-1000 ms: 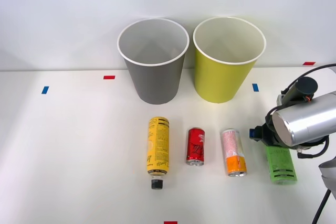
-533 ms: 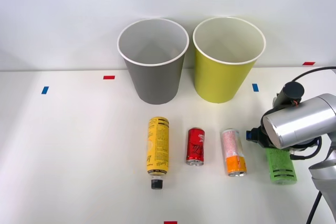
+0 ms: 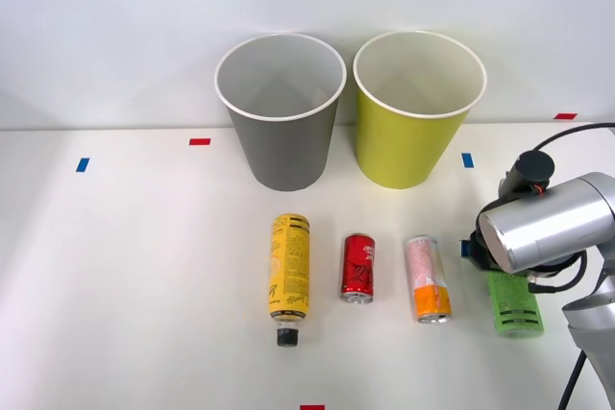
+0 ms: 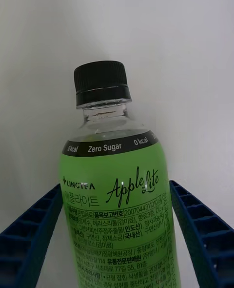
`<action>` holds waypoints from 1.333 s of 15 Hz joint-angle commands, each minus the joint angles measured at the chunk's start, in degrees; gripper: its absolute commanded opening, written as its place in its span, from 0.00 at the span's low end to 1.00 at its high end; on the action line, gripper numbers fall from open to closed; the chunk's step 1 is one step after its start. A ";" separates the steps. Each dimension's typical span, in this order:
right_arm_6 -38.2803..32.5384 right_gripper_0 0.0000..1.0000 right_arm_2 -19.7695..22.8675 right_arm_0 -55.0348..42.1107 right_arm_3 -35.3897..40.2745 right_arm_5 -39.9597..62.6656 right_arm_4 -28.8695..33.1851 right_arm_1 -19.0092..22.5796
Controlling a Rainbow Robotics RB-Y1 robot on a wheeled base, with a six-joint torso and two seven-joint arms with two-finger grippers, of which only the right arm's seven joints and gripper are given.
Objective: Put cans in the gray bin, plastic bottles in the light green bin
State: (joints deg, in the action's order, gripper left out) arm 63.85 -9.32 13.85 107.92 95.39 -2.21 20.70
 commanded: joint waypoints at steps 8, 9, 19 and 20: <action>9.45 0.00 3.52 -0.14 3.26 0.06 0.98 -3.74; 14.46 0.00 5.45 -0.14 4.23 0.06 0.54 -4.53; 44.34 0.00 19.16 -5.06 22.77 -1.87 -9.74 -14.37; 44.34 0.00 21.01 -6.12 25.23 -2.66 -13.88 -15.17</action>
State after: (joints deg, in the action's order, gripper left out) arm 108.02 9.62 9.10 130.38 93.86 -11.86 6.65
